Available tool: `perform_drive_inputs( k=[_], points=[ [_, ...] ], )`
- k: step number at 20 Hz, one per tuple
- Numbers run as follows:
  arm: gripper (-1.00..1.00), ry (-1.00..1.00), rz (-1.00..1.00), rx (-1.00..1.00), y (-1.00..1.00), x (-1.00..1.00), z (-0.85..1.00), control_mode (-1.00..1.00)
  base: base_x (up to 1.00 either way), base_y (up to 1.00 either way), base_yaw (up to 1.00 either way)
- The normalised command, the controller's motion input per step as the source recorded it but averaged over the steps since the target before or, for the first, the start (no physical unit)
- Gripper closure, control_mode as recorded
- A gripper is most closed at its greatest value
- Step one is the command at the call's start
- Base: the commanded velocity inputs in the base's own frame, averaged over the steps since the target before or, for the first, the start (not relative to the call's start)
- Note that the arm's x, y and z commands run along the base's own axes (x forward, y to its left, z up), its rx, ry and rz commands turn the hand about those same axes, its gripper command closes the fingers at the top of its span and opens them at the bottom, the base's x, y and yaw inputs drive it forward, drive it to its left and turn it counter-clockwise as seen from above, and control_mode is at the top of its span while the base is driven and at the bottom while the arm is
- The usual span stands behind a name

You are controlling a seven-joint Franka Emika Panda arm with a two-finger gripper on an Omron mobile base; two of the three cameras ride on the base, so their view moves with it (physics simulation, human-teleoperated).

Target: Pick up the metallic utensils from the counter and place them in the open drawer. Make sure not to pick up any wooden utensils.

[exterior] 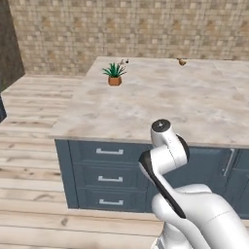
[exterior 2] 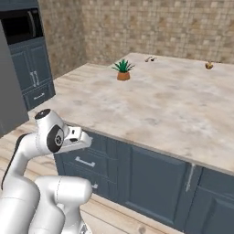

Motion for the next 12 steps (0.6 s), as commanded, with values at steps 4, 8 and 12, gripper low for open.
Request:
perform_drive_inputs(
  k=[4,8,12],
  points=[
    [-1.0,0.0,0.0,0.0,0.0,0.0,0.0,1.0,0.0,1.0,0.0],
    [-1.0,0.0,0.0,0.0,0.0,0.0,0.0,1.0,0.03,1.0,0.0],
    [-1.0,0.0,0.0,0.0,0.0,0.0,0.0,1.0,0.07,1.0,0.0]
  ],
)
